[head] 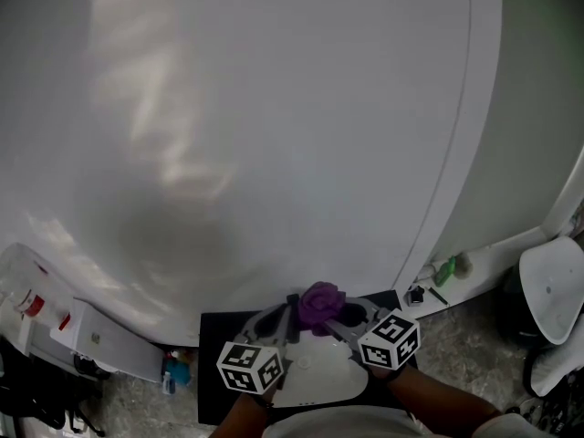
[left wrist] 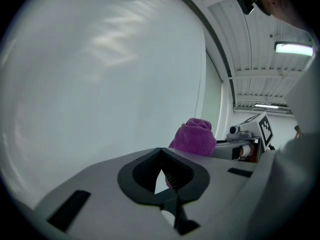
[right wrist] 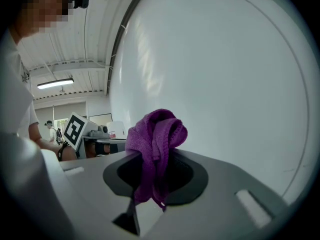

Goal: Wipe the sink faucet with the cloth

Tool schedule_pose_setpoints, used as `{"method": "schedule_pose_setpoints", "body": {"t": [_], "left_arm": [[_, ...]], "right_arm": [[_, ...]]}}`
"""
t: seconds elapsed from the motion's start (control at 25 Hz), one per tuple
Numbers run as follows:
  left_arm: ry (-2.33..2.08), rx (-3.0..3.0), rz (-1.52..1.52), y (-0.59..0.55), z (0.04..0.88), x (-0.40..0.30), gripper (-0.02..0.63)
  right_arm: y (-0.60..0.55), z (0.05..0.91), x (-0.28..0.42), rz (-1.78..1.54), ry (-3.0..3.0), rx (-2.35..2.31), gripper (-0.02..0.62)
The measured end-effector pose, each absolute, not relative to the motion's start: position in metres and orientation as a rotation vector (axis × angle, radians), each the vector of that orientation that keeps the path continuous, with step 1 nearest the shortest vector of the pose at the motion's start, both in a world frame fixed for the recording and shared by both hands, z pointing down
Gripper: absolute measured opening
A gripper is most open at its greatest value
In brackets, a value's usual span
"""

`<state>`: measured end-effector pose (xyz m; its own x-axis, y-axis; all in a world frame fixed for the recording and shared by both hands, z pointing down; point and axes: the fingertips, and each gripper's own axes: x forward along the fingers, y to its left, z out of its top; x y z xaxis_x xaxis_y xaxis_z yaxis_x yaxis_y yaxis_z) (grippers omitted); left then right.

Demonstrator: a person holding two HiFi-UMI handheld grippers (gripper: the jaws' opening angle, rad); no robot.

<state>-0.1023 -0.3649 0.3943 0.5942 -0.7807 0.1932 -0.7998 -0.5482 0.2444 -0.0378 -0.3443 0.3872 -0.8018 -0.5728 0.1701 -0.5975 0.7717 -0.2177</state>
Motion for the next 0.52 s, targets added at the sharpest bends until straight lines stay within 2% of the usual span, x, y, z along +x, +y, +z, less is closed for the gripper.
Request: {"method": "schedule_pose_setpoints", "body": {"t": [0.52], "left_arm": [[-1.288,2.519,0.092,-0.3568,0.3949,-0.108,0.006]], "right_arm": [[-0.3385,0.3839,-0.0432,0.407,-2.87,0.942,0.092]]}}
